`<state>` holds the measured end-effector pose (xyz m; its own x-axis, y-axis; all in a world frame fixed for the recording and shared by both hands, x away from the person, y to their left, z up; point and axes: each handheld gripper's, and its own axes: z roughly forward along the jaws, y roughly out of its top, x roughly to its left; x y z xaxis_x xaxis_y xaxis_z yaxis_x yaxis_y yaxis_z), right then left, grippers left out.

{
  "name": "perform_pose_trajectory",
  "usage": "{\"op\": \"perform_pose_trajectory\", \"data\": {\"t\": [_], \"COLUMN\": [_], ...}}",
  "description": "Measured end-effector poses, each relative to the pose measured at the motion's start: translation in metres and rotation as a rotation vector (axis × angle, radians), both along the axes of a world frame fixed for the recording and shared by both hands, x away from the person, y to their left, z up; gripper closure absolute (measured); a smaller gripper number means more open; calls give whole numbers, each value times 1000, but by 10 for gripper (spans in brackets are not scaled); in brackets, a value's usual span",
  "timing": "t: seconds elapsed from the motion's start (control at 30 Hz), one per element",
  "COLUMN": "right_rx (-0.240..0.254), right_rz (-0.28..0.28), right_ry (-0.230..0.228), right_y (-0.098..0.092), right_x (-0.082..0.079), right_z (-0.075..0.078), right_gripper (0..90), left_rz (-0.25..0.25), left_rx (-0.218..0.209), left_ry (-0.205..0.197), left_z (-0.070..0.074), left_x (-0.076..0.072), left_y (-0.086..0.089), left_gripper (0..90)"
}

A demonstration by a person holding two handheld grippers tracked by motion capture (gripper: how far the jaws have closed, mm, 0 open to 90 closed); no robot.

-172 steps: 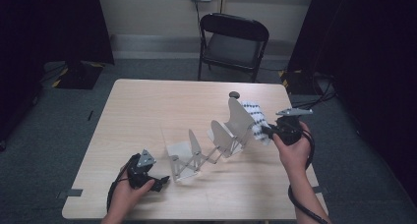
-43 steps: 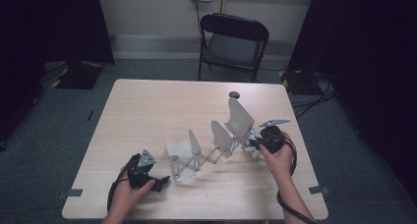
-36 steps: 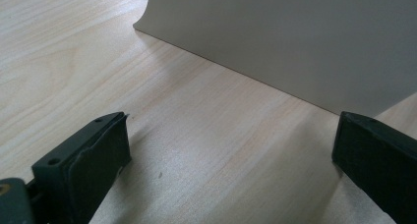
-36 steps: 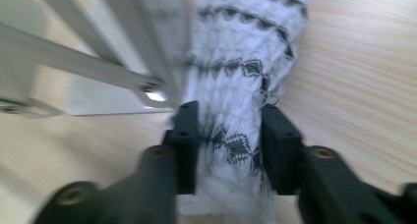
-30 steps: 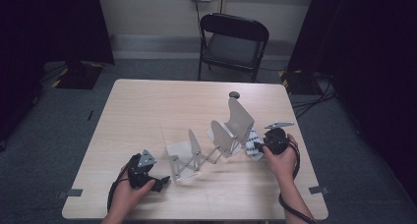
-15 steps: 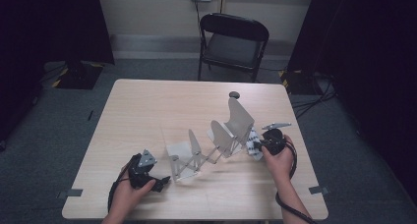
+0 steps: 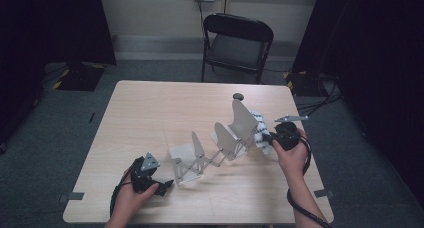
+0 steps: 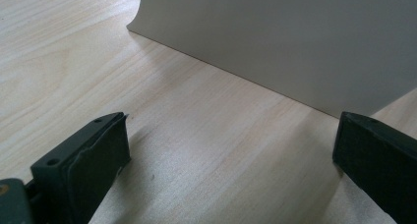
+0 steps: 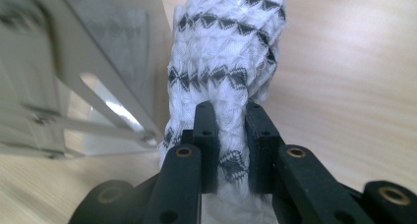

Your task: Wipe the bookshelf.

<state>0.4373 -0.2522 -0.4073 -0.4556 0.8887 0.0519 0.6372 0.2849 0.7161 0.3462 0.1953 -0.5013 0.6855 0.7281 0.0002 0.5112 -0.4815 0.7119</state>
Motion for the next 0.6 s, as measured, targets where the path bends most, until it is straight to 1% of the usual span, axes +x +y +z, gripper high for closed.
{"op": "perform_pose_trajectory", "data": {"t": [0.03,0.1,0.17,0.23,0.3,0.37,0.4,0.47,0.6], "right_rx": [-1,14,0,10,16,31,38,22,6], "right_rz": [2,2,9,14,18,45,62,90,107], "right_ry": [-13,-37,-64,-89,-104,-123,-124,-108,-75], "right_y": [0,1,2,4,5,8,9,14,18], "right_x": [1,2,3,5,7,9,10,13,17], "right_z": [7,20,34,46,56,61,62,59,41], "right_gripper": [786,786,786,787,786,786,786,786,786], "left_rz": [0,2,2,3,3,-1,-1,0,1], "left_rx": [0,-4,-3,-2,0,5,6,6,4], "left_ry": [0,0,0,-2,-2,-2,-3,-3,-3], "left_z": [0,0,0,0,0,0,0,0,0], "left_x": [0,0,0,0,0,0,0,0,0], "left_y": [0,0,0,0,0,0,0,0,0], "left_gripper": [3,3,2,3,2,2,3,3,3]}}
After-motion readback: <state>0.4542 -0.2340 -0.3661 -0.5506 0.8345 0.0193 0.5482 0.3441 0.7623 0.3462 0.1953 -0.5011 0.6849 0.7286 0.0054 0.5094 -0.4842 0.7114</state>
